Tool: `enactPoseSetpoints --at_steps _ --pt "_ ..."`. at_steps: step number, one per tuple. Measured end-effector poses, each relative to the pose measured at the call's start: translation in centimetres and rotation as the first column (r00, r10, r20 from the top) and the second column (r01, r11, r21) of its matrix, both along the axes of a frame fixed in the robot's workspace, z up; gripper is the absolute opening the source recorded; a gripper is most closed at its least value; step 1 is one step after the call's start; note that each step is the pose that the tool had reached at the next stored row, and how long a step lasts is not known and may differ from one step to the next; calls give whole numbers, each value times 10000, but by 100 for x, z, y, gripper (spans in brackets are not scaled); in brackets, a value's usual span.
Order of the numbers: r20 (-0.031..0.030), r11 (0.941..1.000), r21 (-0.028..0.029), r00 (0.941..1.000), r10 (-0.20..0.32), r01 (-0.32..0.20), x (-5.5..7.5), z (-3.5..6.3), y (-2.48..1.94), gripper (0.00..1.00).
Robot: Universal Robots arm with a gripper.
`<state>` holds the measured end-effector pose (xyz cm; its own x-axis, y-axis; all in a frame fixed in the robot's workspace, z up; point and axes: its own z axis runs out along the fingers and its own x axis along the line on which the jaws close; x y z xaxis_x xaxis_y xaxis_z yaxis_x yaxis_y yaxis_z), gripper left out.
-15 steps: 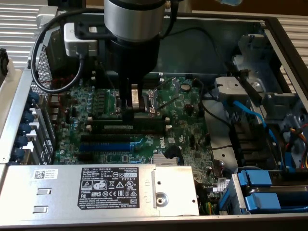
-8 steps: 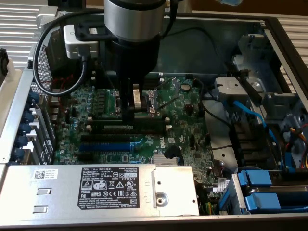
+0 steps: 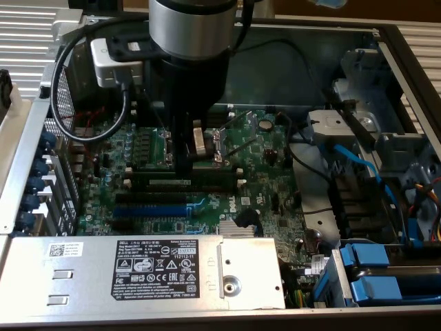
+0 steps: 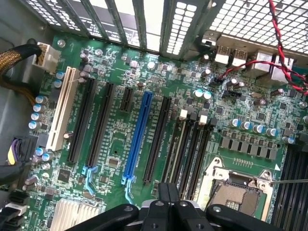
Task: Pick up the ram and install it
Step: 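Press down the ram until it locks into place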
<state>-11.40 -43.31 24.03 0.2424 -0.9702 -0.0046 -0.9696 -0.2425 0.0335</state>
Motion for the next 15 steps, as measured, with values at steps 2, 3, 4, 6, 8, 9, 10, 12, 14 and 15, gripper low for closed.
enactPoseSetpoints --at_steps 2,3,4,6,8,9,10,12,14,15 --pt "0 9998 1 9998 203 -203 0 0 0 11" --pt "0 9996 0 9996 280 -280 0 0 0 11" --pt "0 9995 0 9995 319 -319 0 0 0 11" --pt "0 9994 0 9994 347 -347 0 0 0 11" --pt "-1 9994 0 9994 354 -354 2 0 0 11" --pt "0 9993 0 9993 364 -364 6 0 1 11" --pt "0 9993 0 9993 375 -375 10 0 1 11" --pt "-1 9992 -1 9992 393 -393 12 0 0 11" --pt "-2 9992 -2 9992 400 -400 12 -1 0 11" --pt "-2 9992 -2 9992 404 -404 12 -1 0 11"
